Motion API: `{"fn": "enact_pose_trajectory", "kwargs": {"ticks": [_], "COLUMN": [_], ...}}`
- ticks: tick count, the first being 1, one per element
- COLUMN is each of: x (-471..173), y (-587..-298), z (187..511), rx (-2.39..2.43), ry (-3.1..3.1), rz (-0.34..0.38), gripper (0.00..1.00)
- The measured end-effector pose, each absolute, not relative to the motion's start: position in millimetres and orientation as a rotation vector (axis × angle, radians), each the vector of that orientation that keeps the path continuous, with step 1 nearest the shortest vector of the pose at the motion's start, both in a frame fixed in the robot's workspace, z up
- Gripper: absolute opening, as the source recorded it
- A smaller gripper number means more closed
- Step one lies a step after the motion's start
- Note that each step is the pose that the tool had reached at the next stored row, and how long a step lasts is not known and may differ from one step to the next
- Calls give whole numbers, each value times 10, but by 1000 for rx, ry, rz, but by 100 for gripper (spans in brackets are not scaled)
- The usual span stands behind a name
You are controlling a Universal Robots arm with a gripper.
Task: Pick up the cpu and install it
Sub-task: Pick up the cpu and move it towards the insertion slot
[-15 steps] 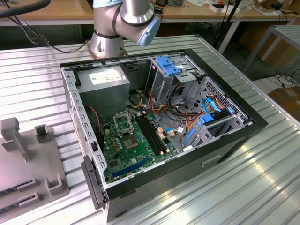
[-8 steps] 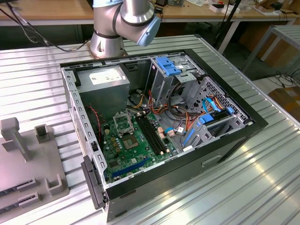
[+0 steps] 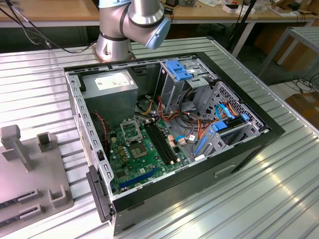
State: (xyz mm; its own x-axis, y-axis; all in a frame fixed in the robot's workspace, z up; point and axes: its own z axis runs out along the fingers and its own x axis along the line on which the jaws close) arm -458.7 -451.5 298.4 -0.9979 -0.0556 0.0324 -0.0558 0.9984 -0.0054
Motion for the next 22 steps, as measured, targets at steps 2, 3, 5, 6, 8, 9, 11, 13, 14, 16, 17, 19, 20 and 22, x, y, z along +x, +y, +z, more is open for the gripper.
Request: {"fn": "enact_pose_trajectory", "kwargs": {"ticks": [2,3,5,6,8,9,11,13,14,16,17,19,20,22], "x": [-4587,-4587,-4587,-4587,-4586,-4586,-4586,-4586,-4586,-4586,-4586,-4586,-4586,-4586], "y": [-4515,-4515,-4515,-4515,-4515,-4515,-4515,-4515,-4515,-4515,-4515,-4515,-4515,-4515], "z": [2998,3013,3038,3053,3074,3087,3114,3138,3150,3172,3186,3213,3222,3245], "rx": [87,87,87,87,87,87,87,87,87,87,87,87,87,87], "ry": [-3108,-3108,-3107,-3107,-3107,-3106,-3106,-3106,-3106,-3106,-3106,-3105,-3105,-3105], "rz": [10,10,10,10,10,10,10,10,10,10,10,10,10,10], "gripper": [47,47,47,47,47,47,47,47,47,47,47,47,47,47]}}
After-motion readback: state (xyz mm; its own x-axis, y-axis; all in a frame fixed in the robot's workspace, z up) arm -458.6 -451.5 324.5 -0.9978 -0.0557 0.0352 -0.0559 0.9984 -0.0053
